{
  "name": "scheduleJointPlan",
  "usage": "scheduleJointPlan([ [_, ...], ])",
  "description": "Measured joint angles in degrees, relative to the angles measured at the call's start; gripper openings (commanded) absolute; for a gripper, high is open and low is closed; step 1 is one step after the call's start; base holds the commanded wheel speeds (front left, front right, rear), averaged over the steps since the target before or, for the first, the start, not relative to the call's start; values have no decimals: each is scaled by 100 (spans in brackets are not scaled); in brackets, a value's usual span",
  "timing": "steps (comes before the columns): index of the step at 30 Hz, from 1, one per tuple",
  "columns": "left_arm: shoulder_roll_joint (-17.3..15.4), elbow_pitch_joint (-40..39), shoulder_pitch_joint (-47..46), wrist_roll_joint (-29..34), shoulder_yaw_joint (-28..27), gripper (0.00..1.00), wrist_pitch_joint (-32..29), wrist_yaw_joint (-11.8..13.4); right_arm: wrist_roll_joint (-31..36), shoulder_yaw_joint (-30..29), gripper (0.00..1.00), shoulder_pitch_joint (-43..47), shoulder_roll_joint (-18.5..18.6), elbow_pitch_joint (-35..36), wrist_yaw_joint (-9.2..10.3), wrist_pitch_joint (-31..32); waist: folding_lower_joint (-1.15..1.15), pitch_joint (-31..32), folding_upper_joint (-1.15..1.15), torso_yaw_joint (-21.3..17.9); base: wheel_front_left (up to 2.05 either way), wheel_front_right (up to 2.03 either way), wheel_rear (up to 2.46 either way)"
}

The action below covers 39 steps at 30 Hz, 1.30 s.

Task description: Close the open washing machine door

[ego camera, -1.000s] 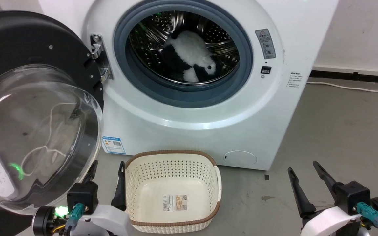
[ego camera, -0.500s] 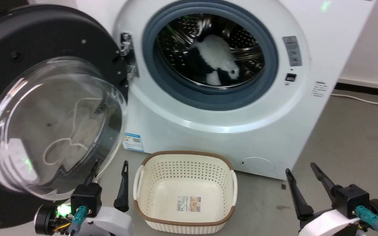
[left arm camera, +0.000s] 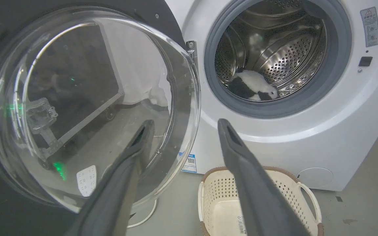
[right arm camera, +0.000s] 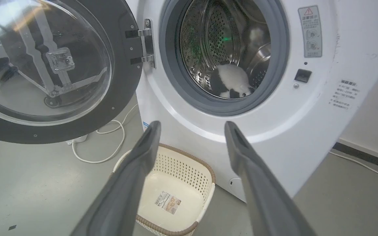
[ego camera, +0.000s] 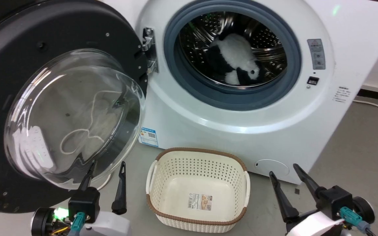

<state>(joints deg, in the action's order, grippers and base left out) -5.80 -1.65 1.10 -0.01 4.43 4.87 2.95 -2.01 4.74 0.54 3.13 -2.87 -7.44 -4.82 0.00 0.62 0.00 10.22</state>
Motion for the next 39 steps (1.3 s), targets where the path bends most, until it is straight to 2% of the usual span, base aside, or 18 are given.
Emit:
scheduleJointPlan([
  [25, -282, -125, 124, -2, 246, 100, 290, 203, -162, 365, 100, -137, 1, -233, 0, -296, 0, 55, 0, 553, 0, 0, 0],
  [39, -422, -212, 163, -18, 361, 100, 482, 420, -256, 609, 100, -137, 1, -348, 0, -492, 0, 32, 0, 930, 0, 0, 0],
])
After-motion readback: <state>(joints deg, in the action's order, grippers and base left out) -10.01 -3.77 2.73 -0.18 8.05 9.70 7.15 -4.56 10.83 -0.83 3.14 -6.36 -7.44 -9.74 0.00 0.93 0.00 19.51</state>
